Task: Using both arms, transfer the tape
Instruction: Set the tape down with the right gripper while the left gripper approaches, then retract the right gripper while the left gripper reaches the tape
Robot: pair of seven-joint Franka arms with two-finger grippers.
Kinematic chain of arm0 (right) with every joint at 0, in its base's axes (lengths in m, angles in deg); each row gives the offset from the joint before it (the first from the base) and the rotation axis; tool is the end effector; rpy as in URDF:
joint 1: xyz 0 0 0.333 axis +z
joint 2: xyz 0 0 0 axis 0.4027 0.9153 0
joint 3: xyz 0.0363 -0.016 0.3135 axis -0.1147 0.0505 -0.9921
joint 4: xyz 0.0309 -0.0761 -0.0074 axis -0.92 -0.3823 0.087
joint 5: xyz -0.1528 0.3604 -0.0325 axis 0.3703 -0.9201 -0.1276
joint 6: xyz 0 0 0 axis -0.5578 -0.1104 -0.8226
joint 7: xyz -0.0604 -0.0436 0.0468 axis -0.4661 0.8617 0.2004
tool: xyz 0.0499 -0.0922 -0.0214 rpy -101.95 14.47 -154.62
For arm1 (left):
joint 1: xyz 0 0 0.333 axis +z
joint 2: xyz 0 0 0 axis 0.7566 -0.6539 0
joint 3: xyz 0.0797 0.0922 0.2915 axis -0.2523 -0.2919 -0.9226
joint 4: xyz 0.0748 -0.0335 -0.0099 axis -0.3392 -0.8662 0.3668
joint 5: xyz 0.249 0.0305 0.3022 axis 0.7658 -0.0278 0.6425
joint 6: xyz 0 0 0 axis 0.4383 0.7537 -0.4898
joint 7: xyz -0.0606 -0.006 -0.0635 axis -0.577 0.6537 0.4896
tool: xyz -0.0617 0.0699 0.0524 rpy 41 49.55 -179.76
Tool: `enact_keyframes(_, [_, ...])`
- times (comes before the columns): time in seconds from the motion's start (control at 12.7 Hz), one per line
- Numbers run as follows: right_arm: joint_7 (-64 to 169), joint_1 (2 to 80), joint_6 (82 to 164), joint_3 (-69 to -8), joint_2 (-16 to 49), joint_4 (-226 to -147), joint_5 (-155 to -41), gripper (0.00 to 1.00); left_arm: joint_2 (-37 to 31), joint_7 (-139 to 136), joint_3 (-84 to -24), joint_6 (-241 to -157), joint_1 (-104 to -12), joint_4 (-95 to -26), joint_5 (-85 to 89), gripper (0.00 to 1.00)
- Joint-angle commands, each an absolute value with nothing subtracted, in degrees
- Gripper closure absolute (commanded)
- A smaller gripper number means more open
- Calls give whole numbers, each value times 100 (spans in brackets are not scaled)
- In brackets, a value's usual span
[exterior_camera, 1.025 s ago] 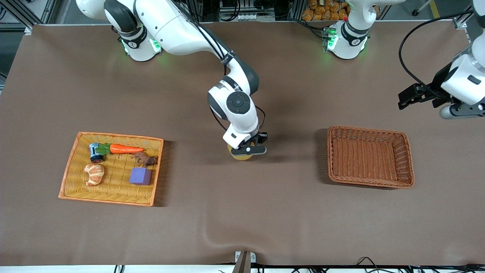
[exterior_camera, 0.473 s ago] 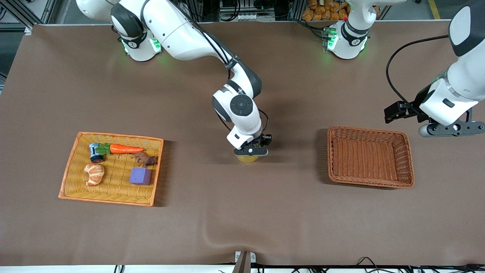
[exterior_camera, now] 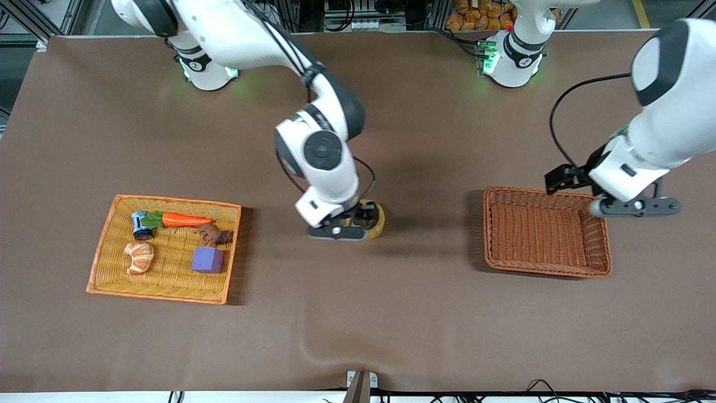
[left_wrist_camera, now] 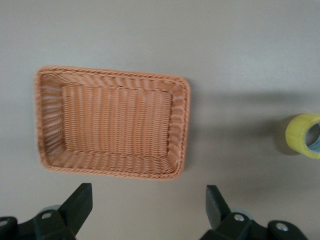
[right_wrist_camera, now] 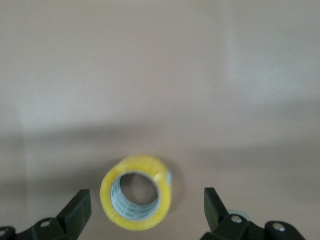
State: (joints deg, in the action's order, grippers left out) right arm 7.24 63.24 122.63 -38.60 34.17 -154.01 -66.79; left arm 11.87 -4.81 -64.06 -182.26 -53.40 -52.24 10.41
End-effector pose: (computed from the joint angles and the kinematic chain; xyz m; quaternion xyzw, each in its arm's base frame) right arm 0.6157 0.4505 0.3852 -0.9959 0.0590 -0.0424 0.0533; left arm 0.6055 -0.1248 0.5207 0.9996 -0.0184 -0.0145 0.0166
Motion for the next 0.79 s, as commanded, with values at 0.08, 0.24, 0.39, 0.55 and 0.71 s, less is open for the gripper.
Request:
enact_keyframes(0.08, [1888, 5462, 12027, -3935, 2043, -16664, -6625, 0, 619, -1542, -6325, -18936, -5978, -5256, 937, 0])
enact_keyframes(0.24, [2970, 4795, 11703, -3935, 1619, -16817, -6642, 0, 215, -1859, -6325, -19438, -6329, -5264, 937, 0])
enact_keyframes(0.39, [3360, 4372, 11350, -3935, 1364, -16791, -6634, 0, -181, -2918, -6343, -19737, -7030, -5273, 1015, 0])
enact_keyframes(0.55, [3719, 3984, 10974, -3865, 1013, -16843, -6616, 0, -550, -3799, -6334, -20193, -7385, -5247, 1094, 0])
enact_keyframes(0.71, [4456, 3808, 10333, -3540, 496, -17070, -6607, 0, -893, -4136, -6325, -20581, -7613, -5177, 1078, 0])
